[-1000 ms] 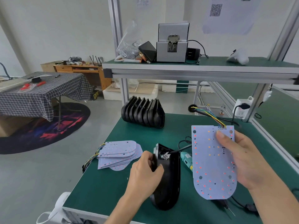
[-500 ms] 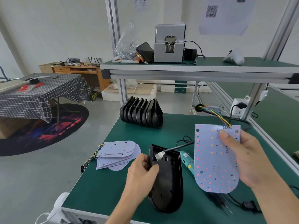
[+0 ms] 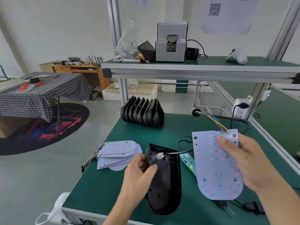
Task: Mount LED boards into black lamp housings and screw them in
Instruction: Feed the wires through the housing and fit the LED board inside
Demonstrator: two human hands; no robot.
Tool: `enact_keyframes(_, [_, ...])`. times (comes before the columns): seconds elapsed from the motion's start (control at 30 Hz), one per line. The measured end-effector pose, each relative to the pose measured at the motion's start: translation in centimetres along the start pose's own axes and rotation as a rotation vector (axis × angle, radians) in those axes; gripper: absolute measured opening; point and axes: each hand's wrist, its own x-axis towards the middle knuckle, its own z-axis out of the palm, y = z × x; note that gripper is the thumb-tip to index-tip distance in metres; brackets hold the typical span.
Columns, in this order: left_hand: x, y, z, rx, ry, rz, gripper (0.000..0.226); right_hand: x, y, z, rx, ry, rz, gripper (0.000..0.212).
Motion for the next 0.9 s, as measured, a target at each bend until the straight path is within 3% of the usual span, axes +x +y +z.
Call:
enact_keyframes(0.13, [-0.4,0.8,0.7,0.059,-0.033,0.082,0.015,0.1,0.9,1.9,0.021,-0.084,0.046,0.027])
enact_keyframes(0.3, [-0.6,2.7,1.6,-0.088,-0.124,0.123,0.012,0.4,3.2,4.7,-0.010,-0.221,0.184,0.031])
enact_keyframes(0.43, [-0.8,2.9,1.8,-0.218,-0.175,0.059,0.031,0.7,3.3,4.9,0.043,-0.312,0.242,0.026])
enact_keyframes(0.53, [-0.6,2.2,1.9,-0.332,-0.150,-0.011,0.044,0.8,3.1,4.7,0.055,-0.395,0.261,0.035])
enact_keyframes(0.7, [0.0,2.0,2.7,-0.600,-0.357,-0.174,0.046,0.7,1.9,4.6,-0.016,-0.453,0.261,0.031])
enact_keyframes(0.8, [0.1,2.9,3.4,-0.647,-0.187,-0.286,0.027,0.2,1.0,4.5,-0.134,-0.400,0.219,0.028])
enact_keyframes(0.9, [0.3,3.6,3.4,-0.652,-0.027,-0.272,0.035,-1.0,1.8,3.4,-0.278,-0.244,0.153,0.047])
